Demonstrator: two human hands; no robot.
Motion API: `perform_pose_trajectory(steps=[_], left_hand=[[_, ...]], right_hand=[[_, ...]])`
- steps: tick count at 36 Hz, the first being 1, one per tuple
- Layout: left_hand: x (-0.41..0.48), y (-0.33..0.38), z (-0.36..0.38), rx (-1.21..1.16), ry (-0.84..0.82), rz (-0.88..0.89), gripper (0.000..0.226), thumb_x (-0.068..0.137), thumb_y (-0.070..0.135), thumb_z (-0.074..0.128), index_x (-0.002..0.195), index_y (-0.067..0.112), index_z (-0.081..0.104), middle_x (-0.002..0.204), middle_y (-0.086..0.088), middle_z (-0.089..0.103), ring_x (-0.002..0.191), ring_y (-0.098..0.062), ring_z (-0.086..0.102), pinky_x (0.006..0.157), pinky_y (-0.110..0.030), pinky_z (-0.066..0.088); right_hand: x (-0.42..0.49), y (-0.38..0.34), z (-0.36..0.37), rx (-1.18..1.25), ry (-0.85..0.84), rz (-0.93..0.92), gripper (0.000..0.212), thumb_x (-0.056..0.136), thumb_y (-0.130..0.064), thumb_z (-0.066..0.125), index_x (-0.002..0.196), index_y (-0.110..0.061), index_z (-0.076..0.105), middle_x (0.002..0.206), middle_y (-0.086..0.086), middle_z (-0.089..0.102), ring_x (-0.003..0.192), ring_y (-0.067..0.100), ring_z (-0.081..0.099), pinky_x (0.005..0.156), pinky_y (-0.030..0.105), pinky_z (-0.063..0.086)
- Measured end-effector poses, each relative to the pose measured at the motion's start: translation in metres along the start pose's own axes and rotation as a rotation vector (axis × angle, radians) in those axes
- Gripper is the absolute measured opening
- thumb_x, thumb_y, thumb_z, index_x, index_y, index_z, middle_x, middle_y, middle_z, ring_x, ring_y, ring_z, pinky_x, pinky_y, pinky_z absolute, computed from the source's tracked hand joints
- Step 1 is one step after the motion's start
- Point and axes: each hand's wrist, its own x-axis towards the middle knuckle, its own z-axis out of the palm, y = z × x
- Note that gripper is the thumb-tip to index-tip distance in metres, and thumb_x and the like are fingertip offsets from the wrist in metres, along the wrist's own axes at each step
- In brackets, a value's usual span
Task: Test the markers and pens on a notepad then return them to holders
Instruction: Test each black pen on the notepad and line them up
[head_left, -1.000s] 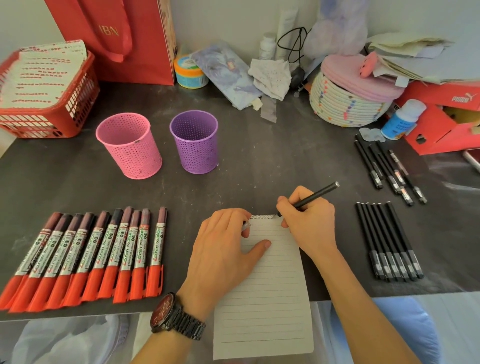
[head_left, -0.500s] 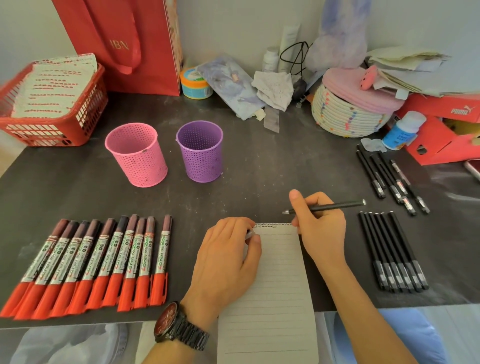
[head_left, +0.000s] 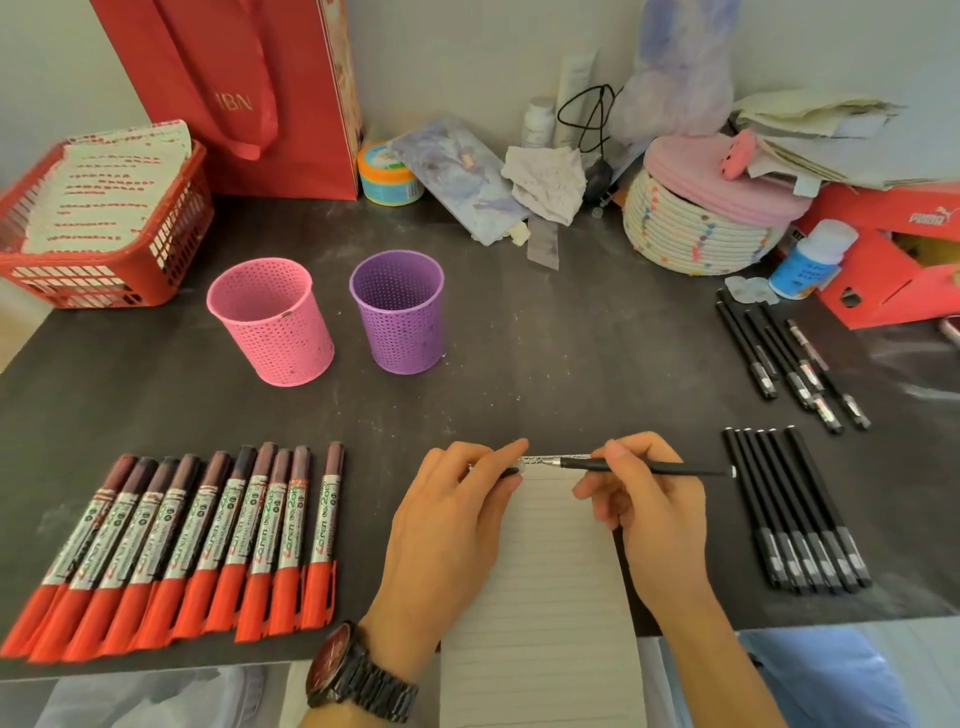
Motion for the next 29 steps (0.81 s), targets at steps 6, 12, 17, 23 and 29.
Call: perform_pose_trajectory(steps=[6, 12, 17, 23, 29], left_hand=[[-0.001, 0.0033, -0.0025, -0.003, -0.038, -0.006, 0.044, 0.098, 0.038, 0.041, 0.135, 0.024, 0.06, 0.107, 0.012, 0.062, 0.094, -0.005, 0.048, 0.073, -0.018, 0.045], [-0.0011, 0.0012, -0.0007, 0.004, -0.054, 0.02, 0.039, 0.098, 0.04, 0.043, 0.131, 0.03, 0.062, 0.107, 0.017, 0.061, 0.093, 0.0, 0.045, 0.072, -0.012, 0.042], [-0.0027, -0.0018, 0.0017, 0.022, -0.019, 0.065, 0.035, 0.099, 0.038, 0.048, 0.129, 0.031, 0.063, 0.107, 0.018, 0.061, 0.091, -0.003, 0.048, 0.067, -0.02, 0.05], [-0.0037, -0.0026, 0.0, -0.039, -0.027, 0.045, 0.03, 0.098, 0.044, 0.044, 0.124, 0.038, 0.058, 0.107, 0.024, 0.059, 0.094, 0.0, 0.05, 0.074, -0.009, 0.043], [-0.0034, -0.0042, 0.0007, -0.076, -0.009, 0.071, 0.023, 0.097, 0.041, 0.053, 0.117, 0.036, 0.063, 0.107, 0.024, 0.062, 0.097, 0.002, 0.051, 0.083, -0.006, 0.038]], right_hand=[[-0.0012, 0.0024, -0.0027, 0.038, -0.044, 0.008, 0.019, 0.096, -0.014, 0.056, 0.085, 0.001, 0.06, 0.063, 0.014, 0.068, 0.046, 0.015, 0.054, 0.045, 0.018, 0.042], [-0.0021, 0.0003, -0.0012, 0.013, -0.065, 0.002, 0.02, 0.095, -0.018, 0.06, 0.086, 0.0, 0.061, 0.065, 0.014, 0.07, 0.047, 0.013, 0.055, 0.046, 0.018, 0.042], [-0.0028, -0.0017, 0.0012, -0.101, -0.086, -0.012, 0.023, 0.093, -0.029, 0.062, 0.085, -0.007, 0.067, 0.067, 0.009, 0.072, 0.05, 0.011, 0.057, 0.049, 0.017, 0.045], [-0.0034, -0.0038, 0.0047, -0.191, -0.063, -0.004, 0.028, 0.09, -0.038, 0.062, 0.08, -0.013, 0.069, 0.064, 0.002, 0.073, 0.048, 0.008, 0.058, 0.051, 0.012, 0.044], [-0.0044, -0.0061, 0.0049, -0.235, -0.123, -0.015, 0.026, 0.088, -0.04, 0.063, 0.083, -0.016, 0.07, 0.065, -0.002, 0.073, 0.052, 0.006, 0.062, 0.053, 0.011, 0.046]])
